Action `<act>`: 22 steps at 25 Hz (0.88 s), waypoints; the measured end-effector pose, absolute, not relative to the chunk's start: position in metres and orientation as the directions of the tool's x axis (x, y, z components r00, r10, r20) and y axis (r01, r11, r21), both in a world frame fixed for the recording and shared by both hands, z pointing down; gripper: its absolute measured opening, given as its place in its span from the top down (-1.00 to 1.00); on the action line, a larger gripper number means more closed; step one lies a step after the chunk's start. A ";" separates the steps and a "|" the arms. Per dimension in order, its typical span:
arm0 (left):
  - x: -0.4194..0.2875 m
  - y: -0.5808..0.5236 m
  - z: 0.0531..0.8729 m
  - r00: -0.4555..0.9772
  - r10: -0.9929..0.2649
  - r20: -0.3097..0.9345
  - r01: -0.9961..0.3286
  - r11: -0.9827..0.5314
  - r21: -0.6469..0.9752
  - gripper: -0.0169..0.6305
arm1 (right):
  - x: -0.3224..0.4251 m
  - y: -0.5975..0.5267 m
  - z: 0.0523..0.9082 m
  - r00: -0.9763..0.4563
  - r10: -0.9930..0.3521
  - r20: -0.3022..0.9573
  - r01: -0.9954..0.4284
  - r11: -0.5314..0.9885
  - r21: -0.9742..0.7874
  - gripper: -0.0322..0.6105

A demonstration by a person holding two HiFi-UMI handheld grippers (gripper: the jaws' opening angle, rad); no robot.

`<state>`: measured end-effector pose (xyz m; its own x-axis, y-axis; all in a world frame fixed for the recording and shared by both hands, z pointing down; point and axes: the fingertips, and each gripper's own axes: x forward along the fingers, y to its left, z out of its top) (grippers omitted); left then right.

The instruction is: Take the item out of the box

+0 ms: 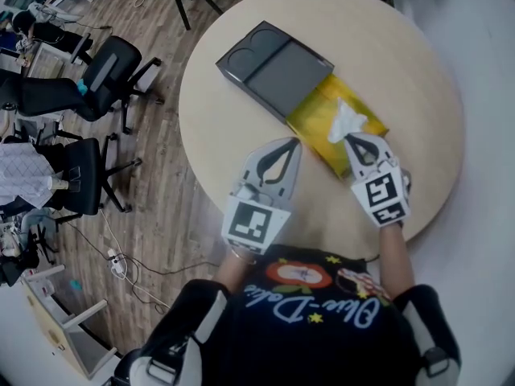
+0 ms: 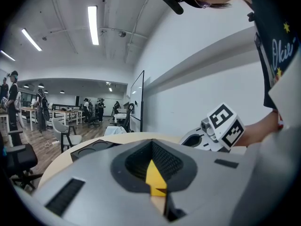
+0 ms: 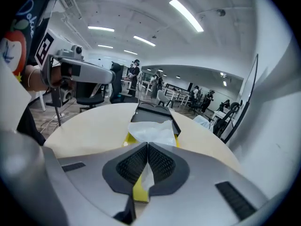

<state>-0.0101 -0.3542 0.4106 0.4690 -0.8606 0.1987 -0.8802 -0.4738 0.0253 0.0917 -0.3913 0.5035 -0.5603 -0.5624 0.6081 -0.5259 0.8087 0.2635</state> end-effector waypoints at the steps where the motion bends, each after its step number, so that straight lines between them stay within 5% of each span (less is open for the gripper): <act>1: -0.008 -0.353 0.409 0.469 -0.861 0.197 -0.880 -0.475 0.021 0.99 | 0.093 -0.389 0.497 -0.569 -0.568 0.595 -0.534 0.805 0.257 0.89; 22: 0.019 -0.330 0.384 0.501 -0.844 0.190 -0.857 -0.515 -0.032 0.99 | 0.102 -0.345 0.407 -0.687 -0.633 0.356 -0.634 0.762 0.132 0.89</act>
